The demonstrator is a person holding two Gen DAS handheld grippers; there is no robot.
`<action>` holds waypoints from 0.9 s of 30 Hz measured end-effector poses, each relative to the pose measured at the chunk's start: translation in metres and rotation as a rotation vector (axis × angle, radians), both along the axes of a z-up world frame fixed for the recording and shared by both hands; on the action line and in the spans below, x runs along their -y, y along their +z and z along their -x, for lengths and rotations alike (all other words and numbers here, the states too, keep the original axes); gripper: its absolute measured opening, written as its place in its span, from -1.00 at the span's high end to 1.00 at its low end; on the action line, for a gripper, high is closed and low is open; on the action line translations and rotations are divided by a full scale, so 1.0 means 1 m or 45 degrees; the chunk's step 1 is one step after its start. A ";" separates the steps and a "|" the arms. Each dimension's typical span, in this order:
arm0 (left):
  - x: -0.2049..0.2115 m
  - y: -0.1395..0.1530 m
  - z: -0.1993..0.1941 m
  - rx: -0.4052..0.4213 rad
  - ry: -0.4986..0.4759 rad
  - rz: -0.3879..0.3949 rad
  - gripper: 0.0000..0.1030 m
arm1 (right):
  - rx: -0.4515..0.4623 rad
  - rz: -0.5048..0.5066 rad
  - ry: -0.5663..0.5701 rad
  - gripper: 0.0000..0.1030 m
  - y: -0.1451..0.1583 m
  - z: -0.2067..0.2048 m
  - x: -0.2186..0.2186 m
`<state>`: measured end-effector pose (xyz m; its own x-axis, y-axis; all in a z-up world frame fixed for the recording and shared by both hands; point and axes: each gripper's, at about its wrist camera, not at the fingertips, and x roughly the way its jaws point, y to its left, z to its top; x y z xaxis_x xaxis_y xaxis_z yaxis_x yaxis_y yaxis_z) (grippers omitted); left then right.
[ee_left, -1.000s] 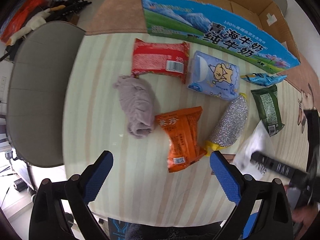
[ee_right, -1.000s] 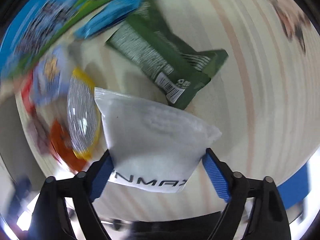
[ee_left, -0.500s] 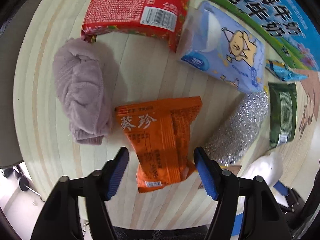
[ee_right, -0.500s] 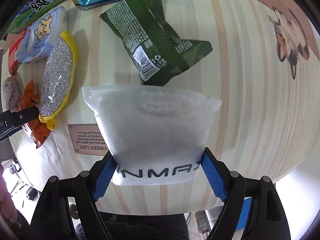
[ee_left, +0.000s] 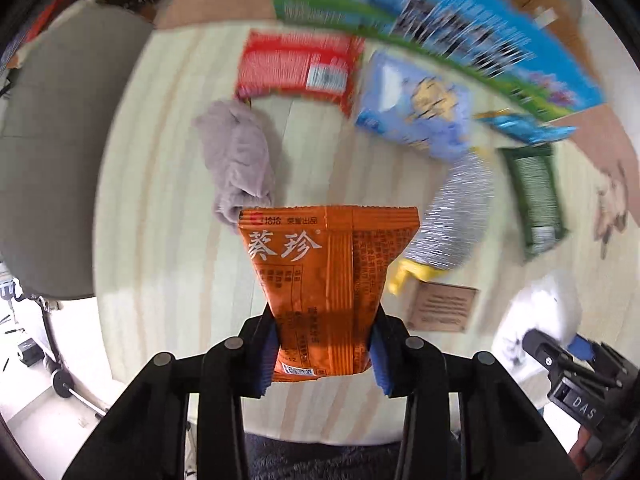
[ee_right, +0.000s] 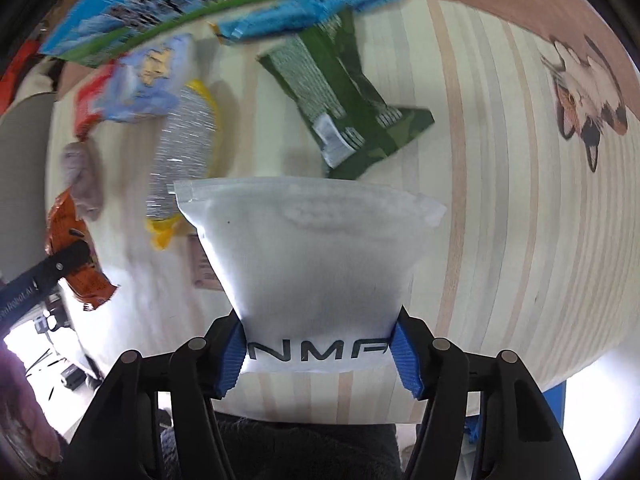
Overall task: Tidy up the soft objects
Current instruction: 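Carry both bags into the cardboard box and open both tools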
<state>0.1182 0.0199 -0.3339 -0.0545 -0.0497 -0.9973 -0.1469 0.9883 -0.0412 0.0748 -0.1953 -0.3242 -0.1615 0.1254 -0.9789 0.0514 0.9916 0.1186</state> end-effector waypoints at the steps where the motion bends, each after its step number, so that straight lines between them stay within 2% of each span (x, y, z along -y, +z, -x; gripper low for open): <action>1: 0.001 0.017 0.000 0.029 0.002 0.014 0.31 | 0.025 -0.034 0.010 -0.25 0.015 -0.001 -0.001; 4: 0.009 0.075 -0.011 0.121 -0.007 0.058 0.31 | 0.124 -0.126 0.032 -0.25 0.066 -0.015 -0.002; 8: 0.024 0.129 -0.070 0.205 -0.087 0.142 0.31 | 0.256 -0.192 0.049 -0.25 0.133 -0.065 0.006; 10: 0.035 0.145 -0.113 0.223 -0.132 0.178 0.31 | 0.309 -0.216 0.041 -0.25 0.157 -0.099 0.011; 13: 0.043 0.152 -0.181 0.246 -0.193 0.180 0.31 | 0.383 -0.181 0.025 -0.25 0.181 -0.160 0.012; 16: 0.043 0.135 -0.250 0.196 -0.214 0.197 0.31 | 0.384 -0.125 -0.019 -0.25 0.164 -0.235 -0.007; 21: 0.038 0.077 -0.341 0.055 -0.233 0.216 0.31 | 0.299 -0.074 -0.055 -0.25 0.111 -0.328 -0.031; 24: 0.039 0.043 -0.375 -0.031 -0.223 0.244 0.31 | 0.235 -0.050 -0.082 -0.25 0.064 -0.359 -0.033; 27: 0.051 0.012 -0.403 -0.095 -0.268 0.234 0.31 | 0.176 -0.015 -0.097 -0.25 0.025 -0.382 -0.036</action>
<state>0.5208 -0.0313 -0.3216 -0.1554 -0.2093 -0.9654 0.0514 0.9743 -0.2195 0.4573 -0.1588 -0.2996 -0.0147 0.1436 -0.9895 0.1085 0.9840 0.1411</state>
